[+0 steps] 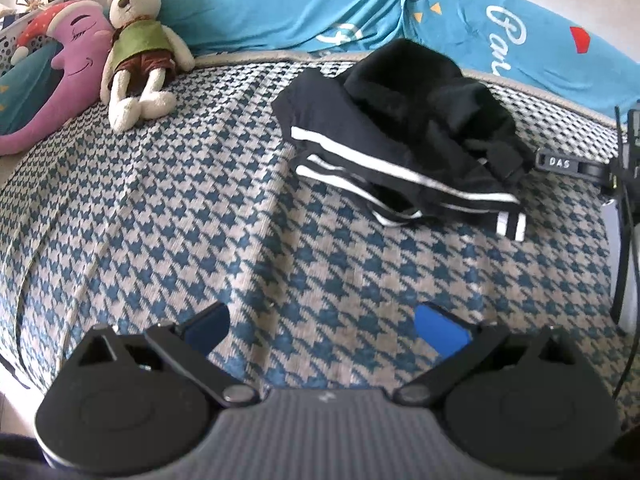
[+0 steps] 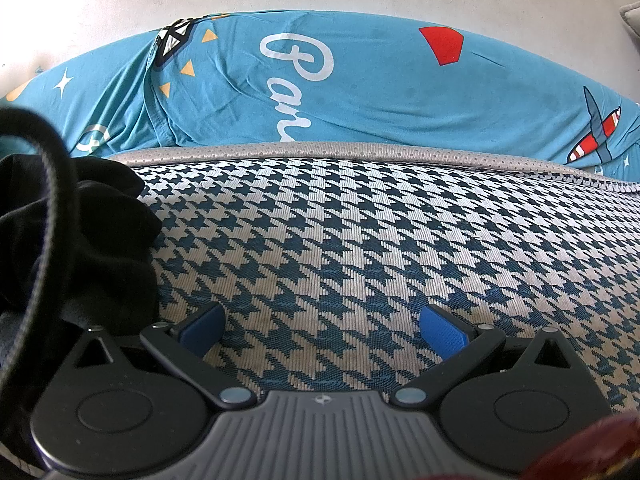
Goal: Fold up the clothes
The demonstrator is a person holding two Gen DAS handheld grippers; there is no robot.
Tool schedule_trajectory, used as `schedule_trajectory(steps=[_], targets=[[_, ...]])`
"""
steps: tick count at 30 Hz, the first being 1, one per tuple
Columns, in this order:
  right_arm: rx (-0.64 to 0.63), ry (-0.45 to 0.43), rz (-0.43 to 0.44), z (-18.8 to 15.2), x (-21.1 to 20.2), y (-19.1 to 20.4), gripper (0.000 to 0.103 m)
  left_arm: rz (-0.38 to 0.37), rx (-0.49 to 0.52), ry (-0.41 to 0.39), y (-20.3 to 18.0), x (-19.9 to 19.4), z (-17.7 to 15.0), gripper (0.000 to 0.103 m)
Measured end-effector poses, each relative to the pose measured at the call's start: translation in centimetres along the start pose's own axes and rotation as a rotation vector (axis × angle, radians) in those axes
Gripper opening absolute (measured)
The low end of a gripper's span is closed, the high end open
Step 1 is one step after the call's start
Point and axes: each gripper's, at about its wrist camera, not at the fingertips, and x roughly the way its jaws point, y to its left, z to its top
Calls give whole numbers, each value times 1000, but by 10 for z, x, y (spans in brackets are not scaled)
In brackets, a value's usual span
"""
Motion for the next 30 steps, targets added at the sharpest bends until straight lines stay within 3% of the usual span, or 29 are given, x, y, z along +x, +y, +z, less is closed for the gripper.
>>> schedule_trajectory(steps=[30], targets=[[0,0,0,0,0,0,103,-126,-105,-48,16,-11,4,103]])
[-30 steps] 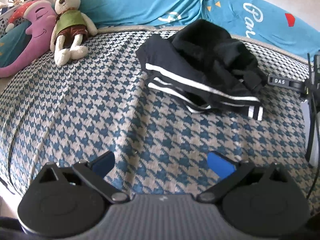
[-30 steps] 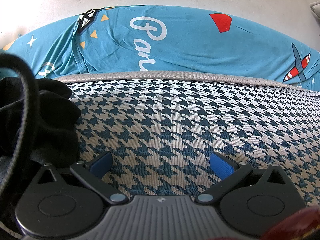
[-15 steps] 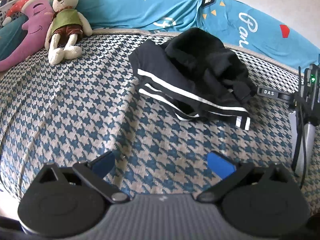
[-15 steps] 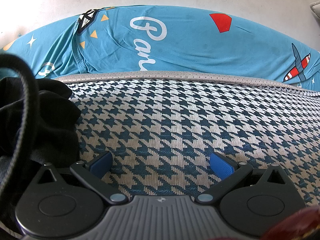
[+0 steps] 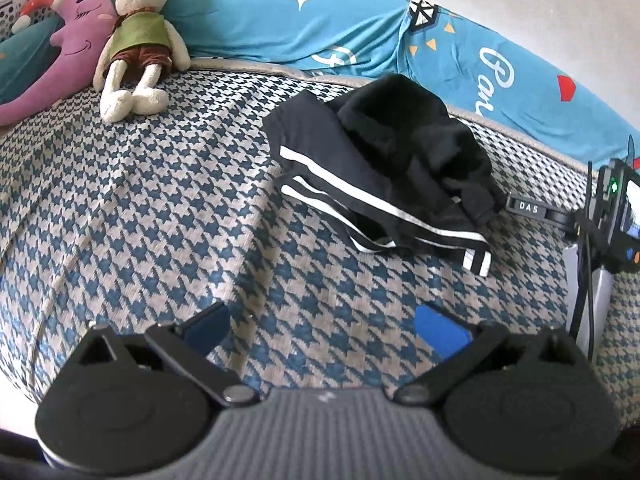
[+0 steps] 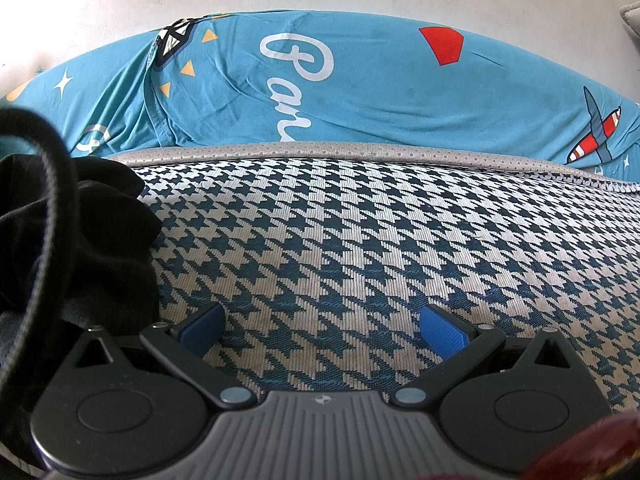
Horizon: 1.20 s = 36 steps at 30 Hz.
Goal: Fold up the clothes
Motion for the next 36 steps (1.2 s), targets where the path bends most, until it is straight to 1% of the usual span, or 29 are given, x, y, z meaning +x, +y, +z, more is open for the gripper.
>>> schedule_trajectory(steps=[10,19,24,28,32,36], targets=[[0,0,0,0,0,0,103,29,-32,9,9,3,0,103],[0,0,0,0,0,0,103,112,13,25,4,10,4,103],[0,0,0,0,0,0,103,150,14,30,3,10,4,103],[0,0,0,0,0,0,103,155,19,43,4,12,-1,103],[0,0,0,0,0,0,103,182,55,63,6,19,-1,103],[0,0,0,0,0,0,103,174,43,62,9,22,4,103]])
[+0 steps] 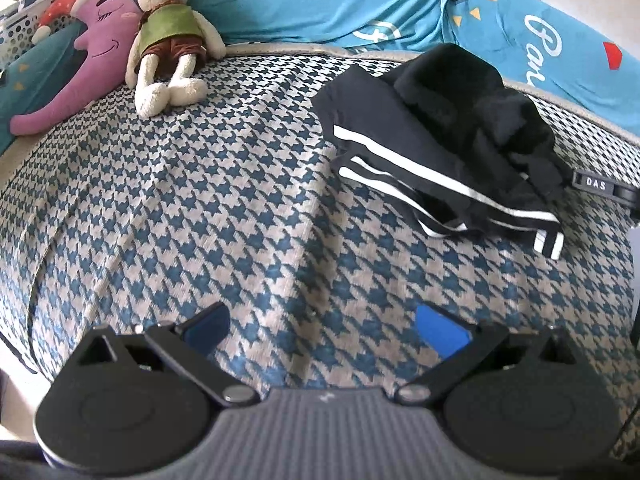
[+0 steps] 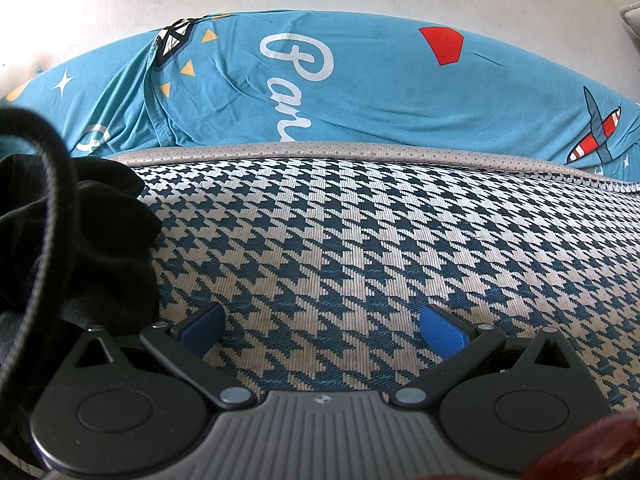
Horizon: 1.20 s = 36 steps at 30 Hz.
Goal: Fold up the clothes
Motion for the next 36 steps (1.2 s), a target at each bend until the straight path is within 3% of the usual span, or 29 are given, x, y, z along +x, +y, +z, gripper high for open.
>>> schedule_trajectory(steps=[18,36], targets=[[0,0,0,0,1,0,103,-4,91,3,-35,-8,-13,103],[0,0,0,0,1,0,103,27,63,25,-28,-5,-14,103]])
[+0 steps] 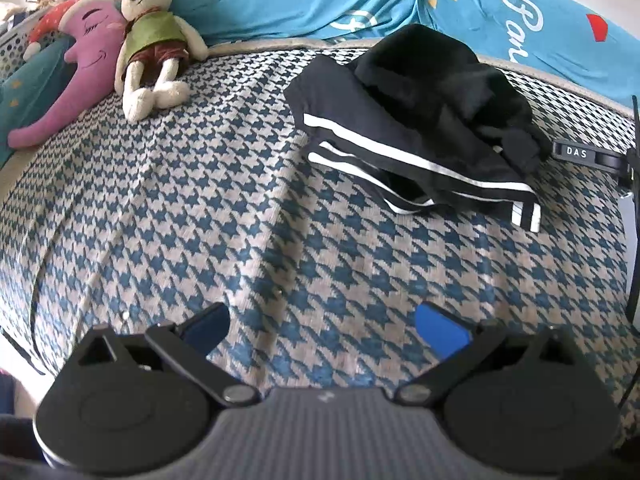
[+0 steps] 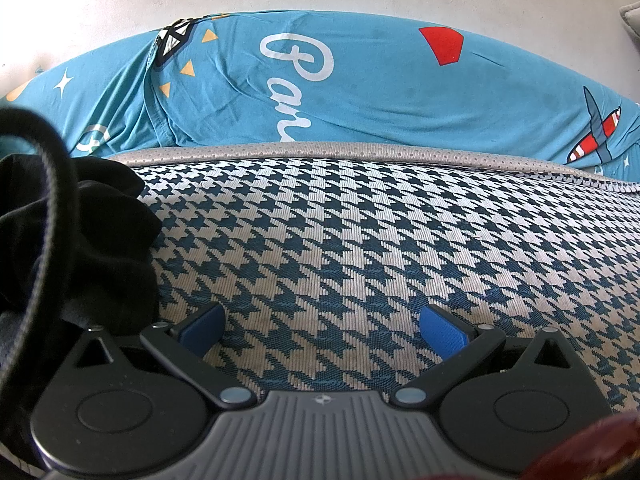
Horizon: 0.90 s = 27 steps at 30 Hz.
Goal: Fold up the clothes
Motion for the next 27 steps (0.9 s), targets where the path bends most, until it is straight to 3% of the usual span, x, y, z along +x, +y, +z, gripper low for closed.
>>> schedule_trajectory(steps=[27], targets=[[0,0,0,0,0,0,103,12,38,-9,-14,-4,2,103]])
